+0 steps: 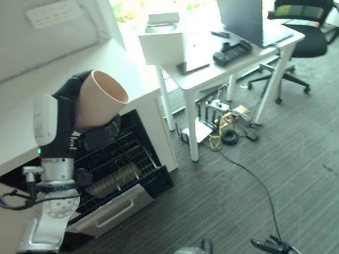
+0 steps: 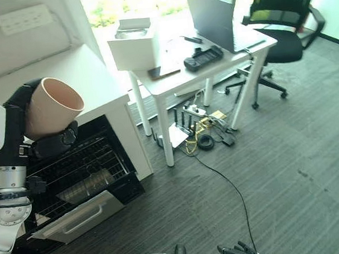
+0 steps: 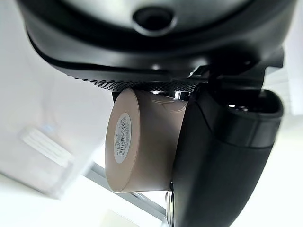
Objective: Place the dishes in the dishwasher.
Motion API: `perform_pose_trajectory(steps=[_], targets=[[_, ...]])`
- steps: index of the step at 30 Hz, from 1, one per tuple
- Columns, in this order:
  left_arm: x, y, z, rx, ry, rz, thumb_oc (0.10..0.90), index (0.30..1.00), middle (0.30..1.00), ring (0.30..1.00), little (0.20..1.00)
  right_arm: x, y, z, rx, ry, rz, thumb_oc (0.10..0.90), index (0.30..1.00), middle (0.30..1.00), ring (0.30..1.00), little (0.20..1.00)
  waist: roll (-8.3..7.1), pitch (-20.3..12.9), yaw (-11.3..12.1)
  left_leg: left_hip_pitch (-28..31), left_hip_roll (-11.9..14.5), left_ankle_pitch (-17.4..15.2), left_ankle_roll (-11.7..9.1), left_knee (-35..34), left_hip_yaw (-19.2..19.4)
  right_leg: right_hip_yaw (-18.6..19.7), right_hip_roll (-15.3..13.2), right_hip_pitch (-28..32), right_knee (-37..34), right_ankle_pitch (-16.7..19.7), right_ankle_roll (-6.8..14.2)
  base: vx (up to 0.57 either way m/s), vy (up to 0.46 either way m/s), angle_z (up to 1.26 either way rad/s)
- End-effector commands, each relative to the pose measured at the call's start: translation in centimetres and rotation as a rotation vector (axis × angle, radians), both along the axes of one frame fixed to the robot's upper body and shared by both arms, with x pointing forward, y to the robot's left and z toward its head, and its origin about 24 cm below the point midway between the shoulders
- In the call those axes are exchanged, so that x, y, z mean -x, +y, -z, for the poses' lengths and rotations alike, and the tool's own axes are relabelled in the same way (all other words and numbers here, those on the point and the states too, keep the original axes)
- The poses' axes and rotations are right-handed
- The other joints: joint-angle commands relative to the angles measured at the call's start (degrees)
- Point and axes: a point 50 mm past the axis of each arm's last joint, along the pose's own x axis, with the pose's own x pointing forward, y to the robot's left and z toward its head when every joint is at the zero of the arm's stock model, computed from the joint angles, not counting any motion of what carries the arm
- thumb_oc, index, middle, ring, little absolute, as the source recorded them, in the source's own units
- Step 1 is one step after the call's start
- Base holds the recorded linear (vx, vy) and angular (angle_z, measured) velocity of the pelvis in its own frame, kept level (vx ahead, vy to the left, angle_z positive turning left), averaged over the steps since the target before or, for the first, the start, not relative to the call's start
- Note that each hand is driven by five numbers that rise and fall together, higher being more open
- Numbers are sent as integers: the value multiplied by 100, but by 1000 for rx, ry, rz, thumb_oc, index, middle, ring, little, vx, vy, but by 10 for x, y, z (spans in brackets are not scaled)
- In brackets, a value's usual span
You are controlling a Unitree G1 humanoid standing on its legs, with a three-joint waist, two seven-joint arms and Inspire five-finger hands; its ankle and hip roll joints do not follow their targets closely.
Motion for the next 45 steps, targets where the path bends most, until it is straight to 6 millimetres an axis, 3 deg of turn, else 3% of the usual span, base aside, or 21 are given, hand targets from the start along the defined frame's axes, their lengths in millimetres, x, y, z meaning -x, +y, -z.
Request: perform_pose_trajectory(steps=[1, 2, 3, 5, 6, 8, 9, 11, 19, 22, 24, 26, 29, 33, 37, 38, 40, 42, 43, 45], targets=[[11, 7, -52, 28, -265, -25, 400, 300, 300, 300, 300, -5, -22, -10, 69, -57, 1, 800, 900, 900, 900, 900, 289, -157, -209, 136, 500, -884, -481, 24, -429, -177, 501, 329, -1633, 665, -3, 86, -107, 42], [11, 7, -52, 21, -266, -26, 400, 300, 300, 300, 300, -7, -23, -11, 68, -66, -4, 800, 900, 900, 900, 900, 242, -142, -243, 197, 436, -937, -491, 24, -539, -30, 549, 278, -2108, 454, -37, 130, -198, 56], [10, 7, -54, 9, -270, -29, 400, 300, 300, 300, 300, -11, -24, -12, 71, -76, -7, 800, 900, 900, 900, 900, 232, -132, -302, 224, 411, -946, -526, 24, -729, 94, 581, 316, -3016, 427, -87, 154, -226, 63], [9, 7, -58, -7, -275, -31, 400, 300, 300, 300, 300, -13, -28, -14, 68, -80, -1, 800, 900, 900, 900, 900, 172, -101, -371, 322, 341, -1092, -544, 24, -968, 363, 533, 169, -3797, 496, -24, 162, -265, 111], [8, 11, -57, -15, -266, -39, 400, 300, 300, 300, 300, -14, -31, -15, 65, -66, -14, 800, 900, 900, 900, 900, 142, -100, -380, 368, 374, -1139, -585, 24, -1052, 542, 551, 150, -3797, 402, -9, 165, -261, 105], [11, 18, -58, -19, -261, -56, 400, 300, 300, 300, 300, -14, -32, -14, 66, -48, -39, 800, 900, 900, 900, 900, 76, -134, -289, 377, 501, -1146, -694, 24, -926, 409, 391, 199, -3797, 304, 46, 161, -278, 80], [17, 23, -62, -26, -242, -67, 400, 300, 300, 300, 300, -9, -34, -13, 77, 0, -71, 800, 900, 900, 900, 900, -25, -236, -138, 340, 721, -1130, -863, 24, -758, 305, 278, 349, -3797, 129, 67, 171, -301, 78], [18, 24, -67, -32, -228, -65, 400, 300, 300, 300, 300, -7, -37, -13, 89, 10, -64, 800, 900, 900, 900, 900, -54, -262, -66, 321, 839, -1073, -968, 24, -700, 218, 276, 457, -3797, 28, 17, 134, -248, 82], [24, 32, -87, -18, -210, -46, 400, 300, 300, 300, 300, -17, -48, -20, 108, -7, -86, 800, 900, 900, 900, 900, 34, -236, 56, 270, 1158, -866, -1239, 24, -397, -276, 165, 667, -3797, -130, -97, -15, -49, 51], [24, 30, -90, -13, -211, -10, 400, 300, 300, 300, 300, -14, -48, -20, 108, -6, -55, 800, 900, 900, 900, 900, 72, -244, 4, 241, 1378, -804, -1356, 24, -21, -522, 70, 692, -3797, -138, -82, -52, 39, 47], [22, 21, -92, -7, -225, 55, 400, 300, 300, 300, 300, -8, -52, -20, 118, -11, 4, 800, 900, 900, 900, 900, 119, -237, -138, 150, 1702, -712, -1485, 24, 599, -836, -39, 741, -3797, -139, -64, -112, 127, 49], [18, 11, -93, -1, -220, 102, 400, 300, 300, 300, 300, -3, -57, -21, 139, -10, 42, 800, 900, 900, 900, 900, 162, -266, -229, 93, 1863, -679, -1562, 24, 871, -1028, -166, 755, -3797, -129, -28, -76, 262, 174], [18, 5, -89, -17, -208, 127, 400, 300, 300, 300, 300, 1, -58, -20, 138, 1, 50, 800, 900, 900, 900, 900, 151, -290, -225, 159, 1802, -737, -1521, 24, 847, -1072, -275, 791, -3797, -78, 23, 21, 246, 75], [18, -1, -78, -39, -167, 141, 400, 300, 300, 300, 300, 2, -50, -16, 123, 4, 46, 800, 900, 900, 900, 900, 76, -341, -146, 341, 1578, -938, -1320, 24, 763, -1105, -455, 872, -3797, 29, 158, 80, 186, -5], [14, -11, -70, -67, -145, 153, 400, 300, 300, 300, 300, -5, -37, -13, 105, -16, 22, 800, 900, 900, 900, 900, 46, -321, -144, 458, 1454, -1080, -1047, 24, 704, -1039, -366, 1060, -3797, 141, 188, 106, 132, -4], [12, -15, -68, -78, -145, 162, 400, 300, 300, 300, 300, -7, -32, -12, 97, -27, 24, 800, 900, 900, 900, 900, 63, -259, -227, 538, 1393, -1175, -902, 24, 591, -911, -254, 1152, -3797, 467, 254, 122, 128, 0], [9, -19, -68, -87, -149, 173, 400, 300, 300, 300, 300, -9, -27, -12, 85, -39, 21, 800, 900, 900, 900, 900, 101, -186, -351, 547, 1381, -1183, -798, 24, 504, -751, -179, 949, -3602, 758, 262, 88, 43, 19], [7, -21, -70, -89, -160, 178, 400, 300, 300, 300, 300, -10, -25, -11, 80, -43, 10, 800, 900, 900, 900, 900, 51, -135, -383, 561, 1380, -1193, -819, 24, 541, -693, -241, 814, -3797, 721, 265, 50, -123, 26], [6, -23, -73, -92, -168, 178, 400, 300, 300, 300, 300, -10, -25, -11, 77, -43, 5, 800, 900, 900, 900, 900, -28, -107, -372, 577, 1360, -1219, -860, 24, 599, -668, -376, 632, -3797, 623, 289, 54, -231, -4], [5, -22, -78, -101, -172, 167, 400, 300, 300, 300, 300, -11, -24, -11, 71, -34, -11, 800, 900, 900, 900, 900, -188, -81, -395, 650, 1351, -1399, -872, 24, 742, -478, -617, 143, -3797, 816, 450, 124, -321, -19]])
